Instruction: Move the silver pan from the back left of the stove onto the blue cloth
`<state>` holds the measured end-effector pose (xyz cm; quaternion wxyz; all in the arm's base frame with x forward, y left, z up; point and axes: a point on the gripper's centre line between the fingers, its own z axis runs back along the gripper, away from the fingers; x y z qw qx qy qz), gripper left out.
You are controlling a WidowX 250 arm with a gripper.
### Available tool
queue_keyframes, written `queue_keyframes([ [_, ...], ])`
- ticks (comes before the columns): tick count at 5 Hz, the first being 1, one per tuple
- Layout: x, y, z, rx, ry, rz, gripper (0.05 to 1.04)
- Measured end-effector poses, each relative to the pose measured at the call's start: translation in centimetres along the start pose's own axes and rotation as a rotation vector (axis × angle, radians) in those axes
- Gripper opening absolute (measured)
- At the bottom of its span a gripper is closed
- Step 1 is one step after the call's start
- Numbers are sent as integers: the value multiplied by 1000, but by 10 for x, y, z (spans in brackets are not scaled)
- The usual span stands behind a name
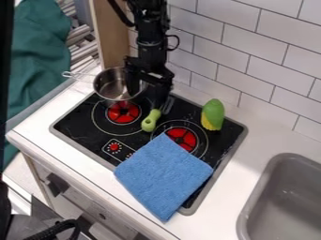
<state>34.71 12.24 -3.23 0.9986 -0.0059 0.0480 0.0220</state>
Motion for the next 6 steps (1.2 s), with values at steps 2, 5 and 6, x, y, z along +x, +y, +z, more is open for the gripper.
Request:
queue_keyframes([
  [2,1,2,-7,0,22,-14,950],
  [5,12,0,-7,-22,-8,-6,180],
  [6,11,-3,-6,-20,-11,-11,97],
])
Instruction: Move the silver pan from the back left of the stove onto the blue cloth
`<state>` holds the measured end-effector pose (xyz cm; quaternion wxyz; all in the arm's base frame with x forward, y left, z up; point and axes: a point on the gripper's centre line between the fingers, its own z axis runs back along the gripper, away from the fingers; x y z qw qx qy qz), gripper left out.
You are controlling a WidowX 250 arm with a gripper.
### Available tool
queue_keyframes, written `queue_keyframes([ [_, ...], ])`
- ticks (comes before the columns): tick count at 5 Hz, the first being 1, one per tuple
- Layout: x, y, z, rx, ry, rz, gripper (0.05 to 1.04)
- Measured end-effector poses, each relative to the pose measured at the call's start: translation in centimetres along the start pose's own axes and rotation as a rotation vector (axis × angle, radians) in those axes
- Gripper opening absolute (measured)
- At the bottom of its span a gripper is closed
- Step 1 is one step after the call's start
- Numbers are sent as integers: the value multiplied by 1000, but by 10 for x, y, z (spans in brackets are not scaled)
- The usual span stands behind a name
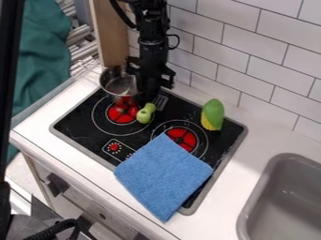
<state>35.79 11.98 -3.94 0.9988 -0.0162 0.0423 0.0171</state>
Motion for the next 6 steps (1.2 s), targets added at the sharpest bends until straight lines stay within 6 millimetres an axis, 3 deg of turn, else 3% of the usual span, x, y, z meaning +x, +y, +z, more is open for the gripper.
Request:
queue_keyframes([
  [1,-5,-9,10,37,-41,9,74],
  [3,-15,-43,67,142,-159,37,61],
  [4,-25,-65,84,180,-174,28,61],
  [5,-39,-106,92,191,-169,-19,61],
  [6,-63,-151,85,193,-152,-86,61],
])
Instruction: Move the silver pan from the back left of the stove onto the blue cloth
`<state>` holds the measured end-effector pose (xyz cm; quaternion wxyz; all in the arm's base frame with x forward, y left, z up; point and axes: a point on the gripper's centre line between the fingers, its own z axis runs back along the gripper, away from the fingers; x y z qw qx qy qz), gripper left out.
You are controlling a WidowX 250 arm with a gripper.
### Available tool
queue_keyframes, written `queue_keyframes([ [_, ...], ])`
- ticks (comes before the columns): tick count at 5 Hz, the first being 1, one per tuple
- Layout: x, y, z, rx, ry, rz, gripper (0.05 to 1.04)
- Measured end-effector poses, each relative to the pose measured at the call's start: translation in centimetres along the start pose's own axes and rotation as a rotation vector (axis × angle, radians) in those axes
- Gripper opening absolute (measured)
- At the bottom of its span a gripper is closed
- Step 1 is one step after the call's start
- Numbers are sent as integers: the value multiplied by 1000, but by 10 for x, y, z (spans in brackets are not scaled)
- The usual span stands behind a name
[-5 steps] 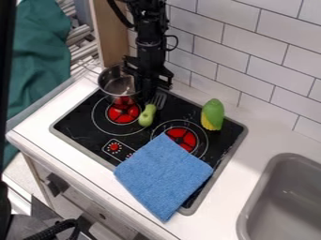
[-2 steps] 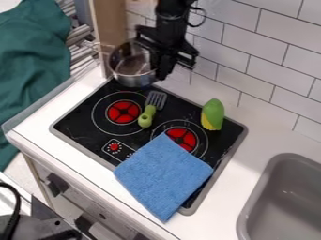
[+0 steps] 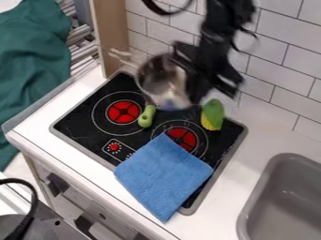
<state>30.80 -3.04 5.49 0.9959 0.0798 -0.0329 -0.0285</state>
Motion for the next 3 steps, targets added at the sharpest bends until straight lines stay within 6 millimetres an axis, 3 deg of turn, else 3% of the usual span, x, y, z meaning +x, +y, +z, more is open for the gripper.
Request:
queue_keyframes([
  [1,-17,-38,-1,-10,19,-12,61],
  [2,-39,-52,-13,-40,71,34,61],
  [3,-67,-54,-34,-72,121,85,61],
])
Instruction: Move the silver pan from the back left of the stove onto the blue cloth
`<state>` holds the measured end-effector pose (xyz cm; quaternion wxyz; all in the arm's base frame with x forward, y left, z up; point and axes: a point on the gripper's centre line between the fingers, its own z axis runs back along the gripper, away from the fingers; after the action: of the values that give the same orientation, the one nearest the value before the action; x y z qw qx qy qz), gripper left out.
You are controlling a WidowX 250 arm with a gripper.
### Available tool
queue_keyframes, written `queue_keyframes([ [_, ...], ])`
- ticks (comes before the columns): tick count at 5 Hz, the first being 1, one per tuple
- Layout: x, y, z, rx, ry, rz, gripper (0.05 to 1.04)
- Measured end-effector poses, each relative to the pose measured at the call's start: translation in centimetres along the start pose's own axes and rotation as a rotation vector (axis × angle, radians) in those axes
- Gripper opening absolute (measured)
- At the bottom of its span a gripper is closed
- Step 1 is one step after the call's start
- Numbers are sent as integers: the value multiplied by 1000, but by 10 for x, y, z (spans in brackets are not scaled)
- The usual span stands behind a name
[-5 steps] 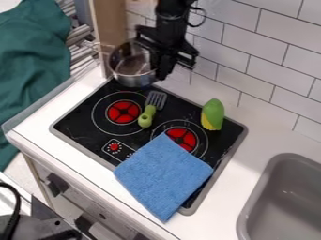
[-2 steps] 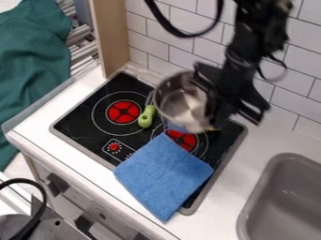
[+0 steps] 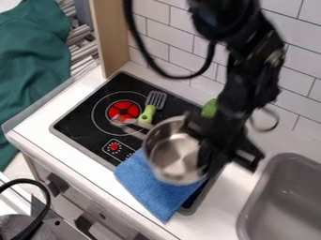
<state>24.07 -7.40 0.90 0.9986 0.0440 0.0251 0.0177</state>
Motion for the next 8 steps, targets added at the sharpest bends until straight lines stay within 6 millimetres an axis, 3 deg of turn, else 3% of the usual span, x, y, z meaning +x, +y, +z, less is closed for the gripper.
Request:
queue_keyframes([
  [2,-30,10,-22,-57,-7,84,61],
  [4,-21,9,-29,-62,-42,71,61],
  [7,8,29,-13,16,-67,44,61],
  [8,6,24,-25,-26,-49,67,84],
])
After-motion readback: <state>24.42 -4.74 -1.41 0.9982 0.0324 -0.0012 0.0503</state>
